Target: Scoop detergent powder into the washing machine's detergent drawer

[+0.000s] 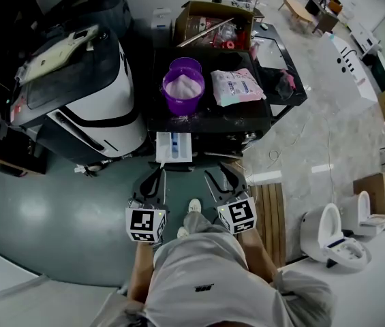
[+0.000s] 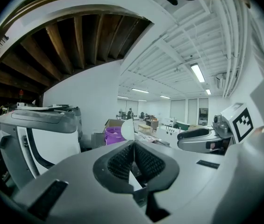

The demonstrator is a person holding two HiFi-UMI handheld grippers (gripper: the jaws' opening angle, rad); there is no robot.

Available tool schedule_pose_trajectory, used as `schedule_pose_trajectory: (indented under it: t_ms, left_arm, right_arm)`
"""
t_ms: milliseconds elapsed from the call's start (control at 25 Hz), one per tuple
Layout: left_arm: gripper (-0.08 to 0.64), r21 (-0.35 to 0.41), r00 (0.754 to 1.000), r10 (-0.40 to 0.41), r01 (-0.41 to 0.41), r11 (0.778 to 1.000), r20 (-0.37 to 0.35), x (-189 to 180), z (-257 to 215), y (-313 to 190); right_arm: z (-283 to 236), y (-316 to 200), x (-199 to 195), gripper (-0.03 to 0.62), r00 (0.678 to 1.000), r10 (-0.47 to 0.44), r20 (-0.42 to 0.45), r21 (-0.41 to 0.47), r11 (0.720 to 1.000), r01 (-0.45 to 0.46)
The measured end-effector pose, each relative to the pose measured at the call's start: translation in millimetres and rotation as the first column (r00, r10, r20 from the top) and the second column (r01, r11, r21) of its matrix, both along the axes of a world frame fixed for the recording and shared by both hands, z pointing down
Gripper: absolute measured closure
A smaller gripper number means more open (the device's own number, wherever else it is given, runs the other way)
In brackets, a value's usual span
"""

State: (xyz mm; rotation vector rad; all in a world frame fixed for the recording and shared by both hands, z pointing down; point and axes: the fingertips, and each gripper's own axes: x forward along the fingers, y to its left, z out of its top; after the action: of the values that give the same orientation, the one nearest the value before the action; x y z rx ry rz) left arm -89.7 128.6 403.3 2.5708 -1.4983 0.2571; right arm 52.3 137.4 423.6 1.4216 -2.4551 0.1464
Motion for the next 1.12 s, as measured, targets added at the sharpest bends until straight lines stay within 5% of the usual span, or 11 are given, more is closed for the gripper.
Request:
schedule_pose_trajectory:
  t_ms: [1120]
  left_arm:
    - [0.543, -0.021, 0.995, -0.067, 0.069, 0.997, 0.075, 59, -5, -114]
  right_arm:
    - [5, -125, 57, 0.42, 0.996, -0.06, 0.062, -0.013, 0.998, 0.061]
